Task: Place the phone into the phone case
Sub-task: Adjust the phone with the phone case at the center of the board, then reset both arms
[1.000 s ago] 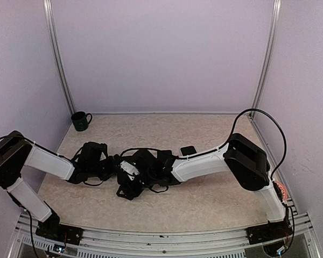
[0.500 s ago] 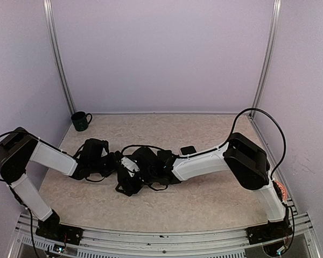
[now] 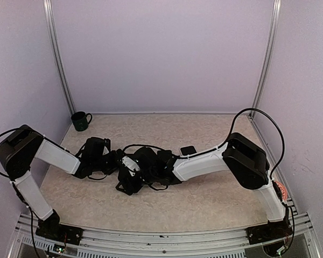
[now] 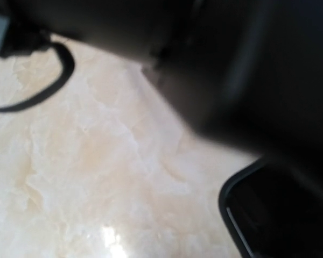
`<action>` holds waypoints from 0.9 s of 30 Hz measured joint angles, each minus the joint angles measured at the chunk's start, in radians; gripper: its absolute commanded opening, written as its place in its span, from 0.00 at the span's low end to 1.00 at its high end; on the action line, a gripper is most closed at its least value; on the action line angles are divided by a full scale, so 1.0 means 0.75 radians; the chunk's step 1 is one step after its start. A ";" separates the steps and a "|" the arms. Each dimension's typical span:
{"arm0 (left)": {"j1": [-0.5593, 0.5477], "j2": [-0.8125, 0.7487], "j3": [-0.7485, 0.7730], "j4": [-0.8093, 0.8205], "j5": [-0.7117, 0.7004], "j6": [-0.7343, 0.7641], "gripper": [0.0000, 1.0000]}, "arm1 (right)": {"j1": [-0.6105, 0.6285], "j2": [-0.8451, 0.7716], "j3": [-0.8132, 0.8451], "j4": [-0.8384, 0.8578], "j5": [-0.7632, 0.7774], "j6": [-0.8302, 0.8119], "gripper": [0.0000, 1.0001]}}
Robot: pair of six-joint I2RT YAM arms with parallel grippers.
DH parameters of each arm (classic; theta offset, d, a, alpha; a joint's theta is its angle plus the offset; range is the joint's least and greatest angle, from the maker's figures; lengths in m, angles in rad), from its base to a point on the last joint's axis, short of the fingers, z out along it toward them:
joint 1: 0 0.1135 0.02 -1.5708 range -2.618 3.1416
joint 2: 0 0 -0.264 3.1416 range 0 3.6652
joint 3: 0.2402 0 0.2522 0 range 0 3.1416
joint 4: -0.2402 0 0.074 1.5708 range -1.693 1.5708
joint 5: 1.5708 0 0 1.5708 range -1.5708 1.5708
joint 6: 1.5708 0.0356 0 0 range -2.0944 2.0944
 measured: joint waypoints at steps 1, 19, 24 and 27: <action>0.002 0.000 0.000 0.001 0.000 -0.001 0.78 | 0.000 0.000 -0.005 0.006 -0.001 -0.002 0.71; -0.084 -0.605 -0.174 -0.252 -0.146 -0.001 0.99 | -0.004 -0.550 -0.307 -0.102 0.029 -0.141 0.99; -0.223 -0.847 -0.251 -0.417 -0.247 -0.007 0.99 | -0.004 -0.802 -0.489 -0.146 0.098 -0.170 0.99; -0.272 -0.990 -0.273 -0.519 -0.290 -0.002 0.99 | -0.004 -0.974 -0.625 -0.193 0.182 -0.176 0.99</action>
